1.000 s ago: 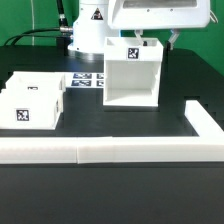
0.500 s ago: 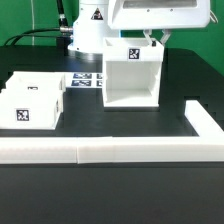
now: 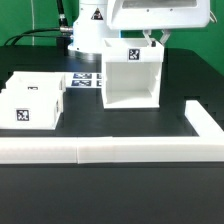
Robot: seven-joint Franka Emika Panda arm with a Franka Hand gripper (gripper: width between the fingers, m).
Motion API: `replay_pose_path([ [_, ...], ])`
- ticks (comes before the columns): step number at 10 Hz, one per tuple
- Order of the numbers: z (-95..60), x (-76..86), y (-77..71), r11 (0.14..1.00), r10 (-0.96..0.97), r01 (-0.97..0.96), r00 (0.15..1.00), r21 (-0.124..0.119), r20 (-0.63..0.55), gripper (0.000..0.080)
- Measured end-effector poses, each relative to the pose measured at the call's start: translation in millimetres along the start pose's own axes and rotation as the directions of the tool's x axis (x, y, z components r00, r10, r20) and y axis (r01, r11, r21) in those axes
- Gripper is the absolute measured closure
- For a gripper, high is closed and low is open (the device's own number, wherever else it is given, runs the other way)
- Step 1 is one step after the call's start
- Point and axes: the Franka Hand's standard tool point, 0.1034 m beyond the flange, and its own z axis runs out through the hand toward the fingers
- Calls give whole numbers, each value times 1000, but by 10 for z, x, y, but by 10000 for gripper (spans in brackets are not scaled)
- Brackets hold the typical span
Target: Assemble drawer
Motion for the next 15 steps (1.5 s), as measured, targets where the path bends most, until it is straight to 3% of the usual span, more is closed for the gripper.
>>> replay_pose_path([
  [4, -16, 742, 127, 1000, 14, -13, 999, 18, -46, 762],
  [8, -35, 1385, 198, 1000, -4, 8, 991, 28, -134, 762],
  [10, -43, 1508, 187, 999, -9, 15, 985, 31, -173, 762],
  [13, -48, 1510, 181, 999, 7, -1, 985, 35, -173, 761],
  [15, -59, 1522, 162, 991, 127, -119, 977, 59, -174, 761],
])
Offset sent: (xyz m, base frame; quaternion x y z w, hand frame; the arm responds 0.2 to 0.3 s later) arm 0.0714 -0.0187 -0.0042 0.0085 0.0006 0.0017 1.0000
